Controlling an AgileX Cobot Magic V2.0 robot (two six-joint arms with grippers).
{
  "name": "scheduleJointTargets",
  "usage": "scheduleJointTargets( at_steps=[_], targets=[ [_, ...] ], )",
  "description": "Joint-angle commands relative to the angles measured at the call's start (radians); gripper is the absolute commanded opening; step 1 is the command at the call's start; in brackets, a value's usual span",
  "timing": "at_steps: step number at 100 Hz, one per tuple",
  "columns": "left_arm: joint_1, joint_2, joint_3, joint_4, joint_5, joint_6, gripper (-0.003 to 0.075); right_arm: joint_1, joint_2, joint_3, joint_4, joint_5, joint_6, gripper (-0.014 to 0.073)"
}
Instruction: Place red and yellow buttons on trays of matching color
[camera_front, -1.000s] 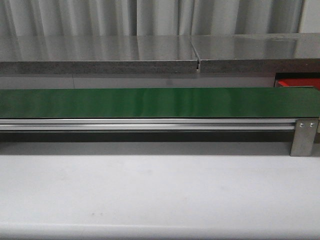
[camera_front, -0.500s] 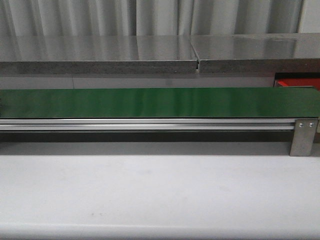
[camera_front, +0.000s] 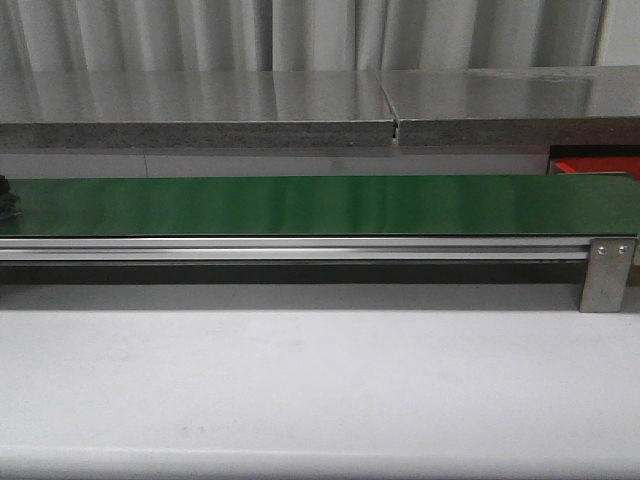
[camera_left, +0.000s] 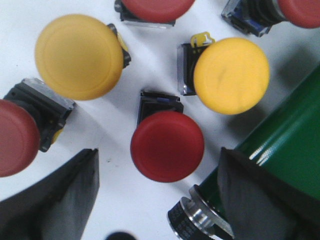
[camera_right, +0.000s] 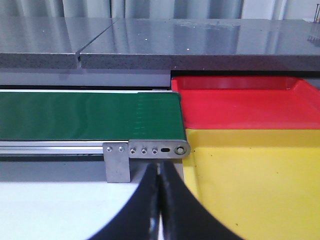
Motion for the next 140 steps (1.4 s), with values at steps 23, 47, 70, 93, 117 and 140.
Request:
scheduleJointTargets(
  at_steps=[23,47,70,93,117,140],
  targets=[
    [-0.001,-0.019,-0.024,-0.015,-0.028,-0.001,0.0494,-0.004,-0.017,-0.022,-0.001,-0.075,-0.002,-0.0117],
    [-0.001,-0.019,-0.024,-0.017,-0.049,-0.001,0.0386,-0.004,-0.017,-0.022,-0.001,-0.075,-0.002,-0.0117],
    [-0.001,-0.019,-0.024,-0.019,-0.065,-0.001,0.0217,-0.004,-0.017,-0.022,-0.001,-0.075,-0.002,-0.0117],
    [-0.006,-0.051,-0.024,-0.013,-0.027,0.008,0.0208,-0.004,-0.017,-0.022,-0.001,-0.075,-0.002,-0.0117],
    [-0.040,-0.194,-0.024,0.052,0.010,0.011,0.0208,-0.004,-0.017,-0.022,-0.001,-0.075,-0.002,-0.0117],
    [-0.075,-0.237,-0.076,0.030,0.079,0.011,0.0208,-0.004,-0.017,-0.022,-0.001,-0.075,-0.002,-0.0117]
  ],
)
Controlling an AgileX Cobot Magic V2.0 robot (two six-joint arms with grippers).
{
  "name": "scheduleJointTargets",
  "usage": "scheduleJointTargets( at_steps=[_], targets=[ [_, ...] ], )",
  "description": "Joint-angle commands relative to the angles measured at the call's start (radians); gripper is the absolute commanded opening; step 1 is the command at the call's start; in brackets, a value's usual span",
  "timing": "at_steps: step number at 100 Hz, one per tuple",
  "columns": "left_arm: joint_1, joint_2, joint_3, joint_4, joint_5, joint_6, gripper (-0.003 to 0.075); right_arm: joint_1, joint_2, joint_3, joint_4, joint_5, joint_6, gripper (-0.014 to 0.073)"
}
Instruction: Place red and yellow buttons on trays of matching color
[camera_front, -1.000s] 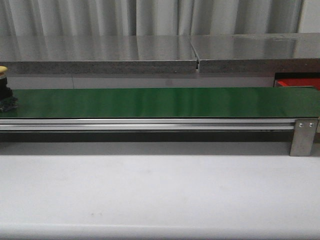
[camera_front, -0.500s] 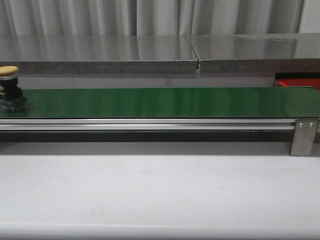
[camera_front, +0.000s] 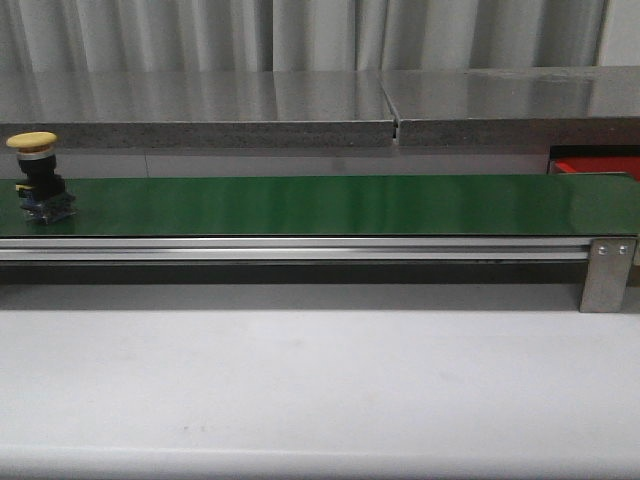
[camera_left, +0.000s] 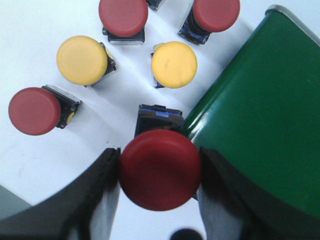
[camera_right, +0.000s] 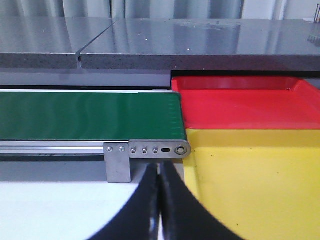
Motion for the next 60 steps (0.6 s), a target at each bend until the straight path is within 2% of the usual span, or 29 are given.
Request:
scheduleJointTargets(
  at_steps=[1,22,60],
  targets=[
    [-0.034,-0.059,-0.058,-0.014,0.006,0.000,0.0208,-0.004,-0.017,-0.022,-0.001,-0.075,-0.002,-0.0117],
    [-0.111,-0.047,-0.099,-0.007,-0.021,0.000,0.0208,-0.004,-0.017,-0.022,-0.001,-0.075,-0.002,-0.0117],
    [-0.149,0.037,-0.115,-0.021,-0.032,0.000,0.0208,-0.004,-0.017,-0.022,-0.001,-0.075,-0.002,-0.0117]
  ],
)
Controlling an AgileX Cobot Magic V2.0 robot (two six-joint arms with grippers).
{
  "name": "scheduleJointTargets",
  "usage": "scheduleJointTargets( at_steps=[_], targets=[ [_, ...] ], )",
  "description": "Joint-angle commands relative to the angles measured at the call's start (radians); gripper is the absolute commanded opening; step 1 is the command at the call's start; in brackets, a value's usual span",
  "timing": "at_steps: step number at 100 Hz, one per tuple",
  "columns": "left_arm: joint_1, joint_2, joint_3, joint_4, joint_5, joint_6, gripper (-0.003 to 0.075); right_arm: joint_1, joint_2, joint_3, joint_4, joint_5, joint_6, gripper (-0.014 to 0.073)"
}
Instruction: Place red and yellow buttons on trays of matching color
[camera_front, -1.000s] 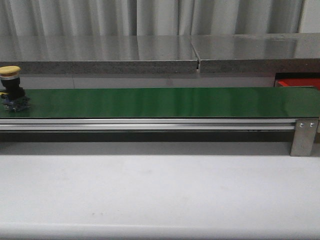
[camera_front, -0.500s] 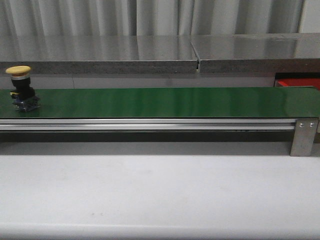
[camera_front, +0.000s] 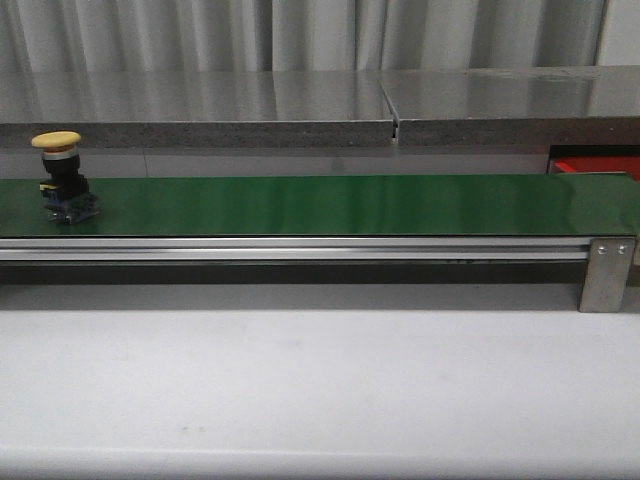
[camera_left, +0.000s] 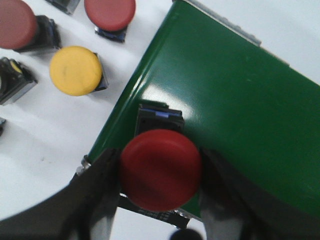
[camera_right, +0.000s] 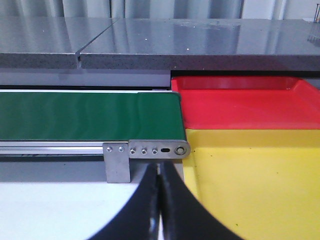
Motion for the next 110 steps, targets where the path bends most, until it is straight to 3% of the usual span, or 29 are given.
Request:
scheduleJointTargets(
  at_steps=[1,19,41,71,85,92,107,110],
  targets=[
    [-0.008,-0.039,-0.033,-0.010,-0.038,0.000,0.0208,-0.004,-0.017,-0.022,-0.001,-0.075,-0.002,-0.0117],
    [-0.008,-0.037,-0.033,-0.008,-0.040,0.000,0.0235,-0.004,-0.017,-0.022,-0.001,-0.075,-0.002,-0.0117],
    [-0.008,-0.037,-0.033,-0.001,-0.045,0.000,0.0494,-0.004,-0.017,-0.022,-0.001,-0.075,-0.002,-0.0117],
    [-0.051,-0.080,-0.036,0.017,-0.111,0.034,0.0504,-0.004,-0.017,-0.022,-0.001,-0.075,-0.002,-0.0117],
    [-0.106,-0.136,-0.036,0.029,-0.130,0.104,0.0427,-0.004,-0.017,-0.022,-0.001,-0.075,-0.002,-0.0117],
    [-0.141,-0.166,-0.028,0.029,-0.128,0.132,0.0318,-0.004,-0.017,-0.022,-0.001,-0.075,-0.002,-0.0117],
    [-0.210,-0.235,0.007,0.052,-0.163,0.142,-0.0006,-0.004,-0.017,-0.022,-0.001,-0.075,-0.002,-0.0117],
    [-0.221,-0.248,0.014,0.048,-0.169,0.145,-0.0018,-0.004,-0.017,-0.022,-0.001,-0.075,-0.002,-0.0117]
  ],
)
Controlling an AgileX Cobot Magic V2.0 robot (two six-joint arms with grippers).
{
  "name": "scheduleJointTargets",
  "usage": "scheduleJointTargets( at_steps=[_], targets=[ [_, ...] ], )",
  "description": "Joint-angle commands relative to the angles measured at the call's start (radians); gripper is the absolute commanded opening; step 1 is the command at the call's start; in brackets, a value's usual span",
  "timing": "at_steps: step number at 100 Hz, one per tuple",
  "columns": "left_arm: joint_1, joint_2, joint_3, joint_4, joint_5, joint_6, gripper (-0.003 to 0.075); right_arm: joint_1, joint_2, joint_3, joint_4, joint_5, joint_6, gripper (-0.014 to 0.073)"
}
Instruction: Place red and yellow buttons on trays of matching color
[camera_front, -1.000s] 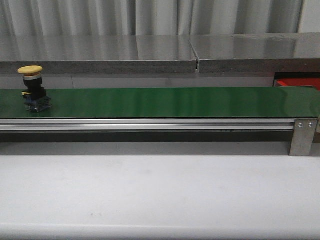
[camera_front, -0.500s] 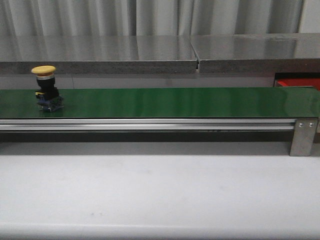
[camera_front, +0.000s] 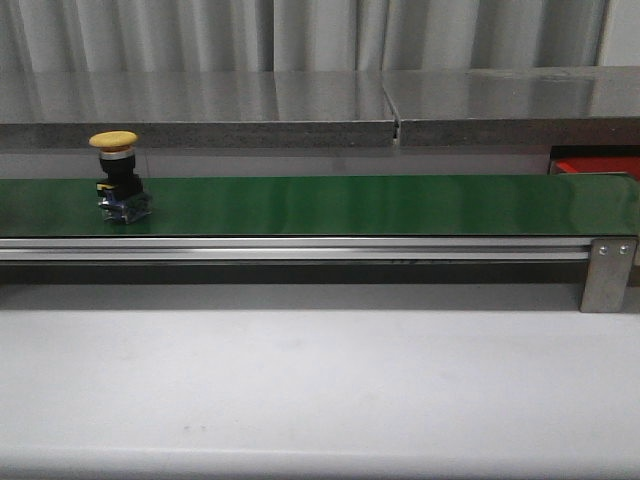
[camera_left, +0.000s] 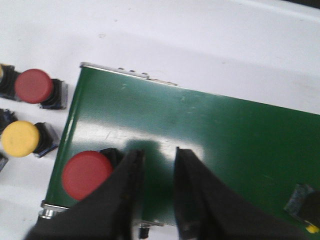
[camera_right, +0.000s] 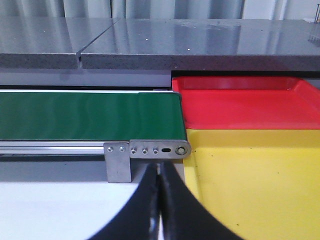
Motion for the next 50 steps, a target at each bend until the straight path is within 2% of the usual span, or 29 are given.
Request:
scheduleJointTargets(
  at_steps=[1,22,50],
  targets=[
    [-0.039,-0.095,0.003,0.004,-0.065,0.012,-0.0018,-0.004,-0.017,-0.022,-0.001,-0.075,-0.002,-0.0117],
    [-0.129,-0.200,0.110,0.004,-0.083,0.053,-0.0020,-0.004,-0.017,-0.022,-0.001,-0.075,-0.002,-0.0117],
    [-0.228,-0.356,0.282,-0.004,-0.175,0.055,-0.0020,-0.004,-0.017,-0.022,-0.001,-0.075,-0.002,-0.0117]
  ],
)
